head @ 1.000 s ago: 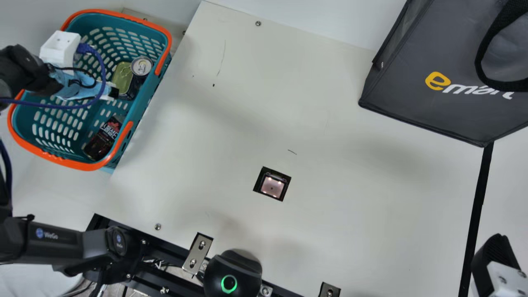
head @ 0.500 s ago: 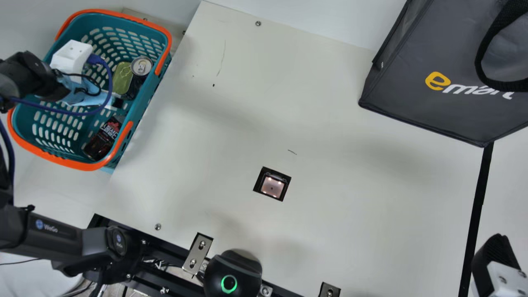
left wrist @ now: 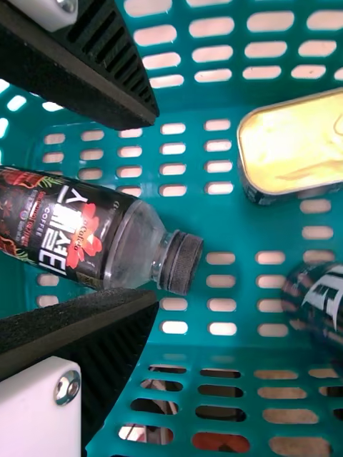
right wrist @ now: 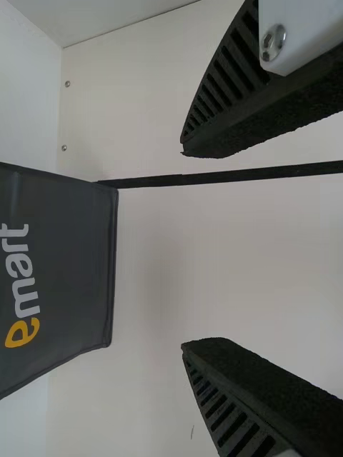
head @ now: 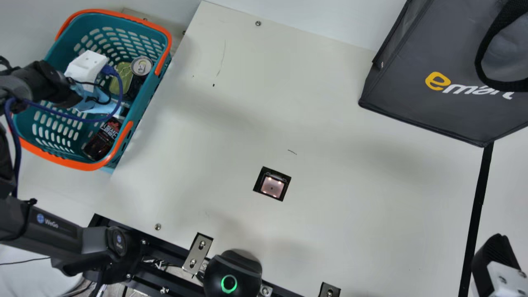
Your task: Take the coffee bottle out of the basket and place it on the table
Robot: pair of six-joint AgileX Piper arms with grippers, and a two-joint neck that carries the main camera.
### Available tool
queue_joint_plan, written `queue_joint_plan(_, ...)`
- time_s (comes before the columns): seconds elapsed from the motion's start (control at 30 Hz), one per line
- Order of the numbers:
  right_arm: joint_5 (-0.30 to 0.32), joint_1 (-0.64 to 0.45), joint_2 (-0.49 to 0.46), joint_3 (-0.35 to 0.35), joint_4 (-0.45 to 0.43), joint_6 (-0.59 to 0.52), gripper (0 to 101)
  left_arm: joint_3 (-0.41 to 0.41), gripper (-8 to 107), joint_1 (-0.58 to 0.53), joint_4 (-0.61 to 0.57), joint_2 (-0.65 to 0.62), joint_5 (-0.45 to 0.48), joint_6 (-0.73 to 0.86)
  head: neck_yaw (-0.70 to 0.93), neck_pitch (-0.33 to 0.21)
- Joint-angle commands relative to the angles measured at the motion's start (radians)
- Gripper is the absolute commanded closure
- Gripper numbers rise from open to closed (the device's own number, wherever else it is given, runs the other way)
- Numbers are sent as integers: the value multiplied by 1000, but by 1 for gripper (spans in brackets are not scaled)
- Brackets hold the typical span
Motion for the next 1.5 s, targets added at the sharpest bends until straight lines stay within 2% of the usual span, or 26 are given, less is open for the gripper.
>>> queue_joint_plan(0.0,0,0,0,0,0,0,10,6,9,-3,-4,6,-12,15,2,-26)
queue_joint_plan(0.93,0,0,0,0,0,0,10,58,9,-32,-98,91,-112,163,2,-26)
queue_joint_plan(1.47,0,0,0,0,0,0,10,44,9,-41,-159,169,-164,203,2,-26)
